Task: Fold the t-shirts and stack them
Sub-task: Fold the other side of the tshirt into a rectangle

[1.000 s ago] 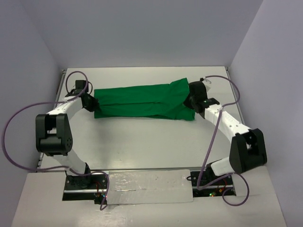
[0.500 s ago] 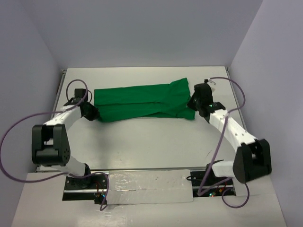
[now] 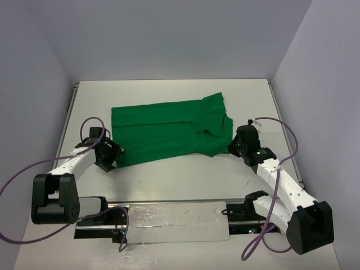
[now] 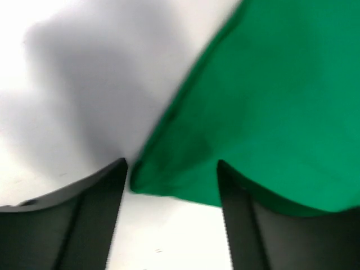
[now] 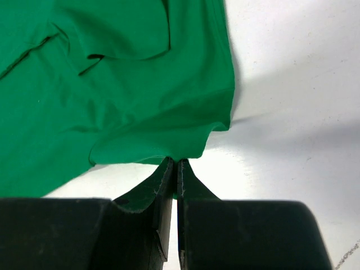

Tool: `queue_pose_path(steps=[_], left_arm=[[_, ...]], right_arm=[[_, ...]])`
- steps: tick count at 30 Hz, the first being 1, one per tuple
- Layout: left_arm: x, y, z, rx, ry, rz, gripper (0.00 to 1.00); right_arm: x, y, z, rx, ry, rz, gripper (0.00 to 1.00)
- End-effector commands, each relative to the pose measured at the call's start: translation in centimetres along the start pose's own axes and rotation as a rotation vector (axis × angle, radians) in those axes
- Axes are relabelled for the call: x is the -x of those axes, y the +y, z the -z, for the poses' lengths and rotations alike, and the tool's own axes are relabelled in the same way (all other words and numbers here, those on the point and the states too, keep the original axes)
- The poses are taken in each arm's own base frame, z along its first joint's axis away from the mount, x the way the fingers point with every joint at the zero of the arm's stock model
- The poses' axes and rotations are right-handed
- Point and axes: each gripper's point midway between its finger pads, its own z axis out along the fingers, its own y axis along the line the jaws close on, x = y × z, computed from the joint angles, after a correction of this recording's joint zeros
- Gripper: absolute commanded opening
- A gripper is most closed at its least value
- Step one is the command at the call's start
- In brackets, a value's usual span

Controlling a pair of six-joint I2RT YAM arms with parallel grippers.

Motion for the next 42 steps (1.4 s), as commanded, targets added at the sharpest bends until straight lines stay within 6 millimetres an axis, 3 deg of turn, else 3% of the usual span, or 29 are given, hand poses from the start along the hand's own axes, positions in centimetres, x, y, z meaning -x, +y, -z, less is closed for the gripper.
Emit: queue_pose_path(steps=[1,5,9,13,17,23,30,36,42], left_arm=[[-0.5,1.0,0.6,0.015,-0.019,-0.008,0.91],[-0.3,0.1,2.0,-0.041,-0.061,0.015,0.90],[0.2,0.3,2.6,-0.063,-0.112,0.044,0.63],[-0.6,0.9,1.6,-0.061,-0.089,0.056,0.46],[-1.3,1.8,0.2,-0.029,-0.068,0.066,0.42],[-1.0,2.4,-0.9,0.003,-0.091,0.075,0.46],[-0.8,2.3,-1.2,0.013,-0.094,0.083,0.12],[-0.6,1.8,0.4,-0.020,-0.108,0.088,0.10],[1.2,-0.8,3.4,-0.105,-0.150,0.080,0.10]], right_arm=[[0.5,0.7,0.4,0.038,-0.022,-0.003,0.09],[0.6,0.9,0.5,0.044,-0.026,-0.003,0.09],[0.5,1.0,0.3,0.048,-0.020,-0.004,0.09],[0.4,1.1,0.3,0.057,-0.016,-0.002,0.09],[0.5,1.2,0.3,0.056,-0.017,0.001,0.09],[0.6,1.3,0.4,0.059,-0.018,0.002,0.09],[0.6,1.2,0.4,0.052,-0.016,0.003,0.09],[1.1,1.3,0.7,0.049,-0.028,0.006,0.09],[3.2,2.1,1.0,0.041,-0.071,0.019,0.09]])
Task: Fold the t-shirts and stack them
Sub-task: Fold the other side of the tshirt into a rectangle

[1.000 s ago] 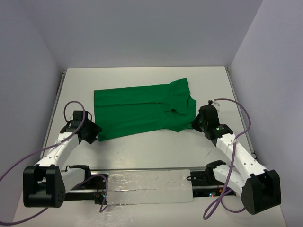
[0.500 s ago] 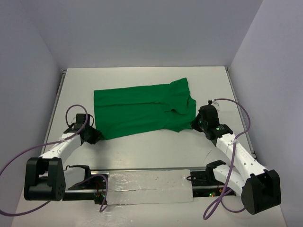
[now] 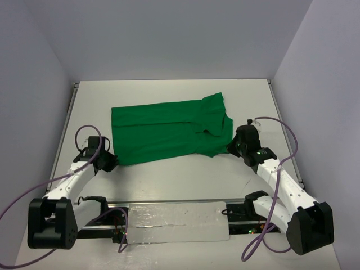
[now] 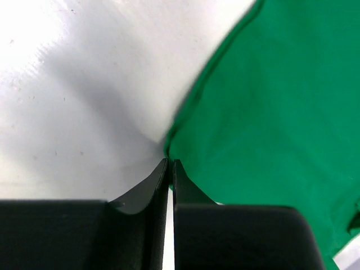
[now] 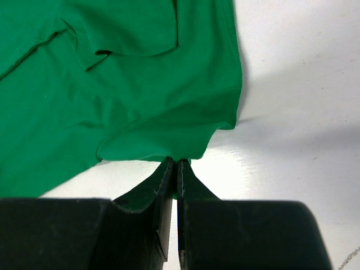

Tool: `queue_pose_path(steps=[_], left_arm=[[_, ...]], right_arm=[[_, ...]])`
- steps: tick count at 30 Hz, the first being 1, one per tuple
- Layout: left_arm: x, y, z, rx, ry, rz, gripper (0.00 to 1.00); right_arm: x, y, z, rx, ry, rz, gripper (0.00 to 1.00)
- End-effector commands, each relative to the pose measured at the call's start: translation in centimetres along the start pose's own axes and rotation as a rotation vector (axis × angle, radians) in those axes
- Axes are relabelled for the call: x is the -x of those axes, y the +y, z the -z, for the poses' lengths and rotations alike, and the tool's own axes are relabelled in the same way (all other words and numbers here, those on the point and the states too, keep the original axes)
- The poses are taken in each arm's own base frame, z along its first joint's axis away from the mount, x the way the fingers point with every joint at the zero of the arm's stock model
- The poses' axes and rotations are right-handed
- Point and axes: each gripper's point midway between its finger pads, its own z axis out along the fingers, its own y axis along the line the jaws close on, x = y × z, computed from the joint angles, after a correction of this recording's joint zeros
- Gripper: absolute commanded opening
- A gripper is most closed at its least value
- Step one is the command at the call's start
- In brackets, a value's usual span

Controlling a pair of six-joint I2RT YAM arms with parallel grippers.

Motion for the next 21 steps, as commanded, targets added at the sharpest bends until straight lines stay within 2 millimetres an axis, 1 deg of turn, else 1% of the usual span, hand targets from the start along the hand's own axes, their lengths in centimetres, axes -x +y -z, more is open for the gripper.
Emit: queue_pose_path(steps=[1,3,6,8,10,12,17,18,20,21], left_arm=[[1.9,-2.7,2.0,-0.044,-0.037,-0.017,0.10],[2.3,-3.2,2.0,-0.034,-0.042,-0.028,0.10],[3.2,-4.5,1.8,-0.044,-0.056,-0.036,0.10],[3.7,-5.4,1.5,-0.048,-0.060,-0.036,0.10],[4.4,-6.1,1.3,-0.048,-0.072,-0.034,0.10],[5.0,-7.1,1.1,-0.053,-0.080,-0.037,0.10],[7.2,-9.3,-0.1,-0.056,-0.101,-0.015,0.10],[7.6,-9.9,0.1,-0.070,-0.110,-0.014,0.10],[8.2,-10.1,-1.1,-0.043,-0.104,-0.014,0.10],[8.4,-10.0,-1.2,-0.041,-0.105,-0.010,0.10]], right_arm=[[3.6,1.9,0.8,0.018,-0.088,0.019,0.09],[4.4,2.3,0.7,0.011,-0.096,0.030,0.09],[6.1,3.5,0.8,0.029,-0.120,0.031,0.09],[6.7,4.1,0.6,0.037,-0.124,0.032,0.09],[7.0,4.6,0.0,0.036,-0.113,0.038,0.09],[8.0,5.5,-0.3,0.047,-0.122,0.041,0.09],[9.2,6.8,-1.8,0.041,-0.104,0.073,0.09],[9.4,7.0,-2.0,0.041,-0.099,0.076,0.09],[9.8,7.2,-3.1,0.030,-0.085,0.092,0.09],[9.8,7.3,-3.4,0.029,-0.081,0.097,0.09]])
